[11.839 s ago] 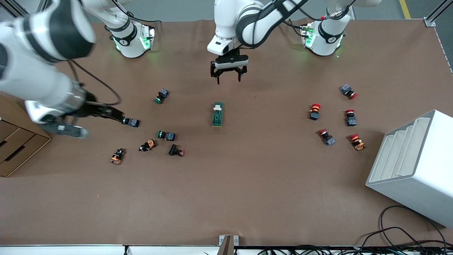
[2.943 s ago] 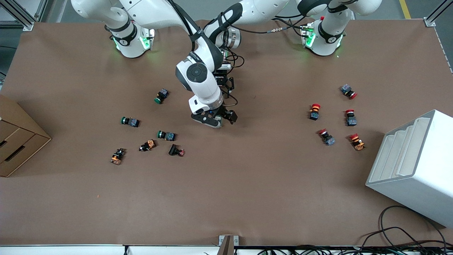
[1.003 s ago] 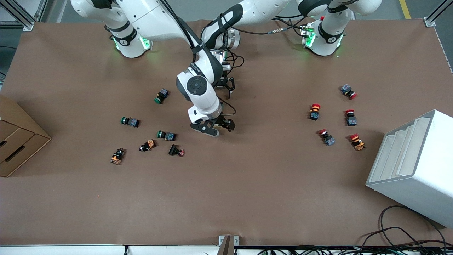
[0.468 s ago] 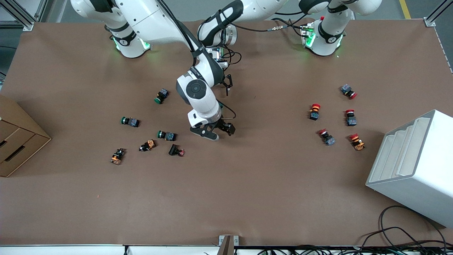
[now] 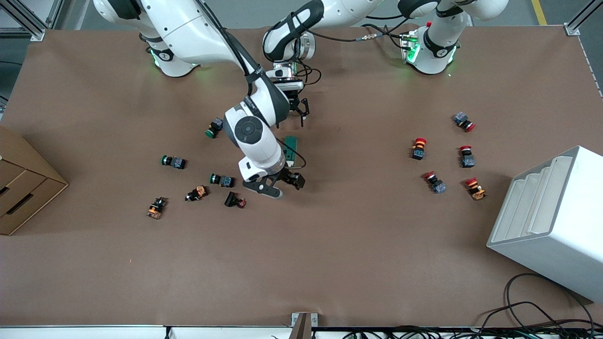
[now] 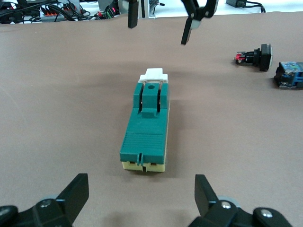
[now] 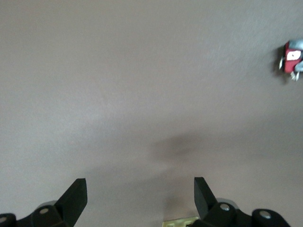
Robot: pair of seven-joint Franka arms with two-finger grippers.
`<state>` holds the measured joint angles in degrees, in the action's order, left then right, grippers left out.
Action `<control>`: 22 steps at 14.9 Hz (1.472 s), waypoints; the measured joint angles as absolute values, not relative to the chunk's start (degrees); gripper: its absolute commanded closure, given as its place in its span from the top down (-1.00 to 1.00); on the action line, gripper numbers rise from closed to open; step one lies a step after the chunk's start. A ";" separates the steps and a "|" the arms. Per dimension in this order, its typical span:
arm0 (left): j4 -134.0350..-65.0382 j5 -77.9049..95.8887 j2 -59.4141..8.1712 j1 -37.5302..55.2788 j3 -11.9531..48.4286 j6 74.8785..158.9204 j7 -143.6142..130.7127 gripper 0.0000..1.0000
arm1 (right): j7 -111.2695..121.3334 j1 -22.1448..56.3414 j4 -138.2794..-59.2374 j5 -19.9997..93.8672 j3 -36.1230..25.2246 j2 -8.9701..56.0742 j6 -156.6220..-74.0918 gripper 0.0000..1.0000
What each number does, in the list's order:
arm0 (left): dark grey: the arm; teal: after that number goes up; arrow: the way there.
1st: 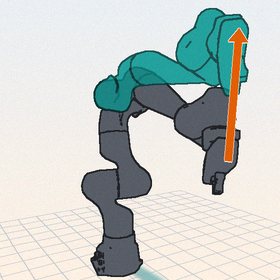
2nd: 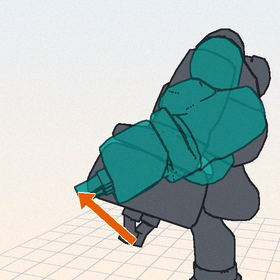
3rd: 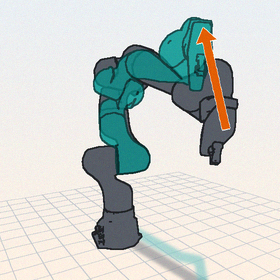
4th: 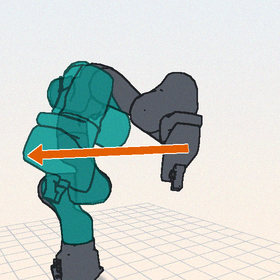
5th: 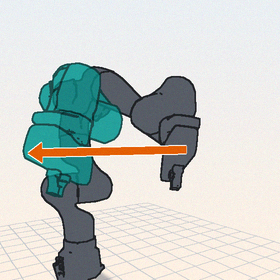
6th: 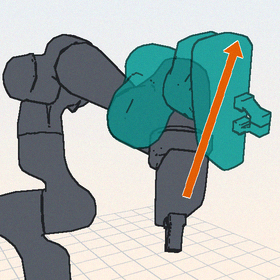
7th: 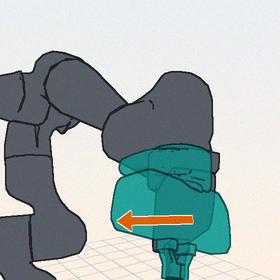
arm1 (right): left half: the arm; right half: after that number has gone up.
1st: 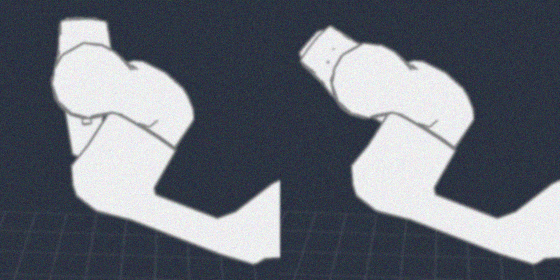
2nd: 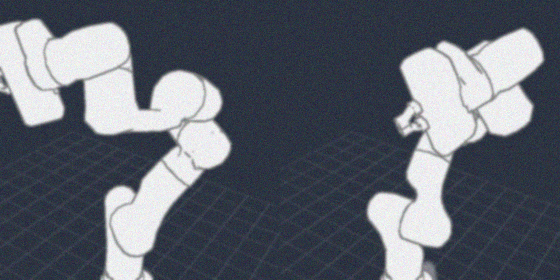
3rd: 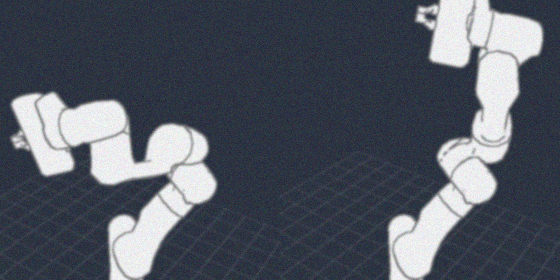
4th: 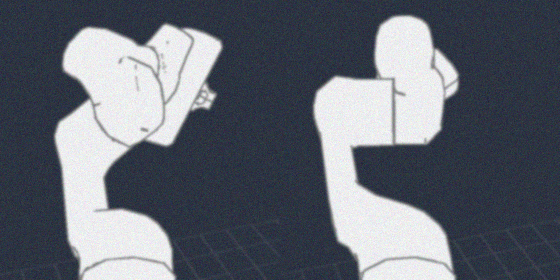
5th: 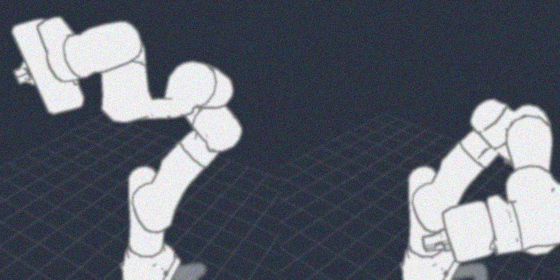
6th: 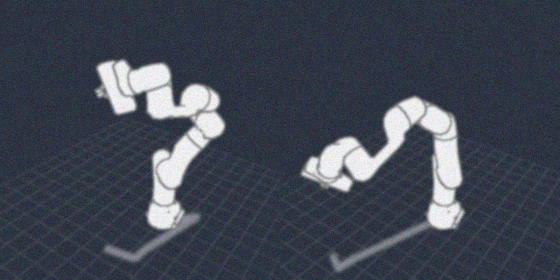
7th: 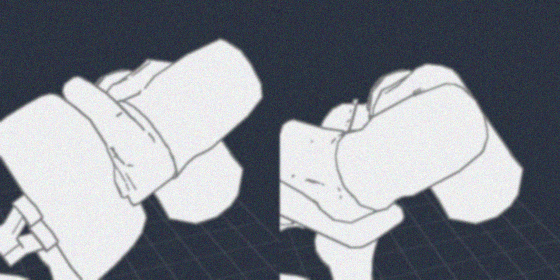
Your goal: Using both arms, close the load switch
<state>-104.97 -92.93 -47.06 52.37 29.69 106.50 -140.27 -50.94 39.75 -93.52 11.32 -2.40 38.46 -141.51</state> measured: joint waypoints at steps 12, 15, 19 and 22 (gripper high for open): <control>-98.36 -67.69 -37.26 51.62 30.92 106.47 -124.75 0.98 | -29.24 30.97 -90.52 9.14 -3.86 26.76 -111.83 1.00; -96.59 -59.33 -33.00 48.82 30.82 106.45 -116.88 0.98 | -23.67 27.93 -90.63 7.90 -4.16 22.56 -104.72 1.00; -94.29 -51.18 -27.47 41.87 30.65 103.83 -104.67 0.98 | -15.74 22.42 -90.81 7.71 -4.35 18.36 -97.43 1.00; -89.70 -44.79 -24.45 34.77 30.45 98.89 -91.23 0.98 | -10.98 18.79 -92.65 6.89 -5.27 14.27 -93.96 1.00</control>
